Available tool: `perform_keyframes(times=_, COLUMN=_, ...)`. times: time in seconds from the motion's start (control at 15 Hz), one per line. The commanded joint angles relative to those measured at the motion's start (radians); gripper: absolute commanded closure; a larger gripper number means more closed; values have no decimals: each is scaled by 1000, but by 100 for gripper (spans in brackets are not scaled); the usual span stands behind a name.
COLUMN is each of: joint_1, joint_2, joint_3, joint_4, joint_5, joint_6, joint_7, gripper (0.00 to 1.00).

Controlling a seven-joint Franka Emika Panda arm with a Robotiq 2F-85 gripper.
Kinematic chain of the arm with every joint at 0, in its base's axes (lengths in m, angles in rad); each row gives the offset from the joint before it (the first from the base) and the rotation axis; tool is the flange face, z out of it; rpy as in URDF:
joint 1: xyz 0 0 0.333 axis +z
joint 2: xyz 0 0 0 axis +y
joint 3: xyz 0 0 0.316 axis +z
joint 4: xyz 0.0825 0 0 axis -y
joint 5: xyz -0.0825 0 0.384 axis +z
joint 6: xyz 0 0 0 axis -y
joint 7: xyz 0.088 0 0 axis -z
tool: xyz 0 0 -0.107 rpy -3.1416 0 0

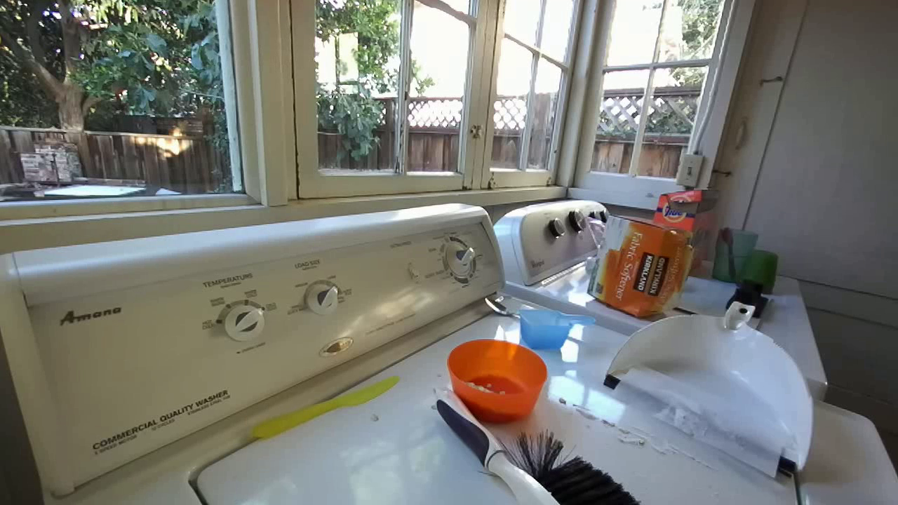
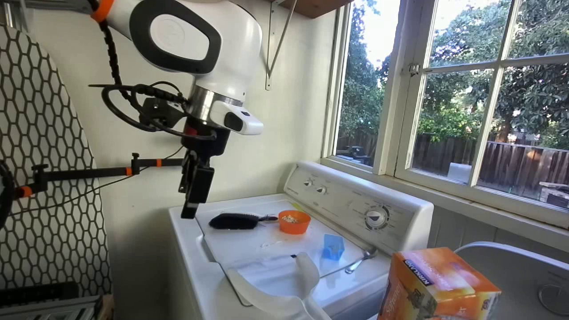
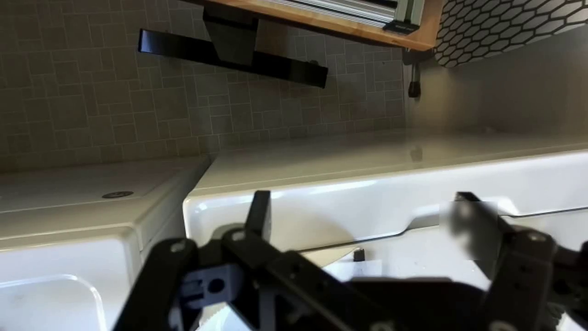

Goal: Press the button on the washer

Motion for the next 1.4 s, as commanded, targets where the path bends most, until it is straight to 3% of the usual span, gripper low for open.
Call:
perform_keyframes(times=0.0, joint_1=-14, joint_2=28, joint_3=26, joint_4=7, joint_5=-9, joint_6=86, joint_7=-26, gripper=0)
perform_keyframes(times=0.4, joint_1=57, joint_2=174, joint_3=29, joint_4=20, joint_5=46, joint_6=580, joint_7=-147, gripper=0)
perform_keyframes(times=0.67, joint_1=145, joint_2=330, joint_3=15, joint_4=54, joint_5=109, joint_6=828, joint_7=-246, gripper=0)
perform_keyframes(times=1.0, joint_1=206, joint_2=521, joint_3=26, joint_4=151, joint_5=161, joint_6=979, joint_7=-359, gripper=0)
perform_keyframes(times=1.33, joint_1=163, joint_2=685, joint_3=68, joint_4=290, joint_5=164, joint_6=1034, joint_7=-414, gripper=0)
